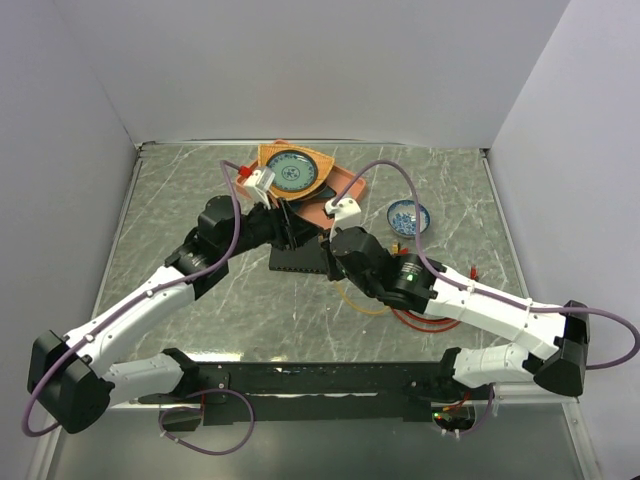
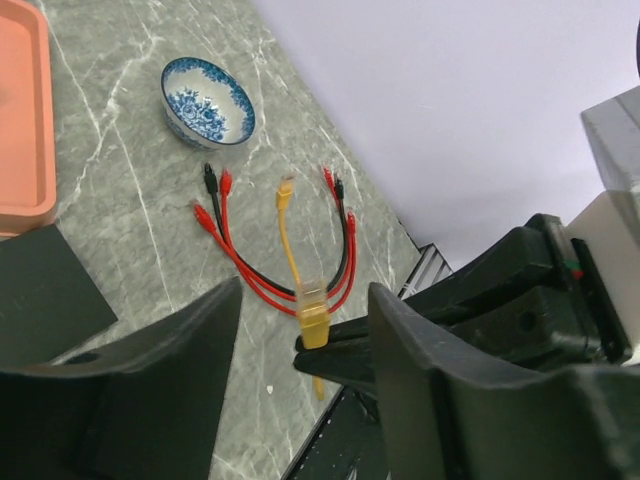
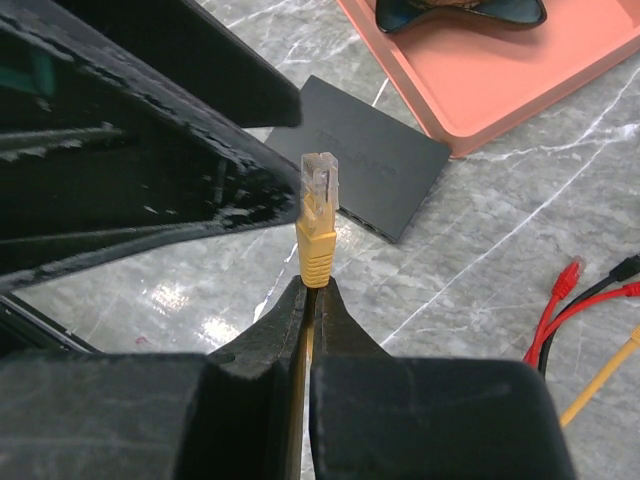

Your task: Insert the plug into the switch port

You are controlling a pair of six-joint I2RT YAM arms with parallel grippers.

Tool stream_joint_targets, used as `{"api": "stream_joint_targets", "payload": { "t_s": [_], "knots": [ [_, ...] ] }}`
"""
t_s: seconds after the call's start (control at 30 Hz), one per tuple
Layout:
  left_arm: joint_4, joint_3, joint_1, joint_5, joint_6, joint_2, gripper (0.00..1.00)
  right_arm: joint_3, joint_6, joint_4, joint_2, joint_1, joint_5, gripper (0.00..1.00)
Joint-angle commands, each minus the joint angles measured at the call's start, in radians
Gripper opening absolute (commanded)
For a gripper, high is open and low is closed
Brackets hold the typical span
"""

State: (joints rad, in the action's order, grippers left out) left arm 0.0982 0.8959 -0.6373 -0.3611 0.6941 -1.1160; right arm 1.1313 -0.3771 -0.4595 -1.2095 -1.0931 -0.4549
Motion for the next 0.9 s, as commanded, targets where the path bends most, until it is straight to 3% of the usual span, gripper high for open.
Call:
{"api": "stream_joint_targets", "payload": {
  "t_s": [0.0,0.37,0.47,0.5,0.63,0.73,0.77,0.87],
  "knots": [
    [0.015,0.046,-0.013,-0.012,-0.008,-0.011,0.54,0.068,-0.014,0.004,-0.018,-0.013,-0.047,0.00],
    [0.008,0.071,-0.035,-0.018,-0.018,-0.057,0.27,0.081,-0.025,0.015,-0.035,-0.021,-0.044,0.00],
    [0.018,0.069,-0.035,-0.027,-0.013,-0.065,0.12,0.082,-0.026,0.016,-0.036,-0.024,-0.042,0.00],
    [0.020,0.066,-0.035,-0.022,-0.011,-0.064,0.01,0.081,-0.026,0.018,-0.038,-0.022,-0.039,0.00],
    [0.005,0.051,-0.035,0.034,-0.015,-0.022,0.01,0.073,-0.026,0.013,-0.032,-0.024,-0.030,0.00],
    [-0.020,0.032,-0.035,0.111,-0.024,0.021,0.01,0.056,-0.020,0.019,-0.009,-0.021,-0.025,0.12],
    [-0.029,0.029,-0.035,0.138,-0.025,0.031,0.01,0.035,-0.019,0.040,0.016,-0.021,-0.019,0.22],
    [-0.070,0.018,-0.033,0.230,-0.041,0.074,0.01,-0.011,-0.002,0.091,0.068,-0.010,0.019,0.40]
  ]
}}
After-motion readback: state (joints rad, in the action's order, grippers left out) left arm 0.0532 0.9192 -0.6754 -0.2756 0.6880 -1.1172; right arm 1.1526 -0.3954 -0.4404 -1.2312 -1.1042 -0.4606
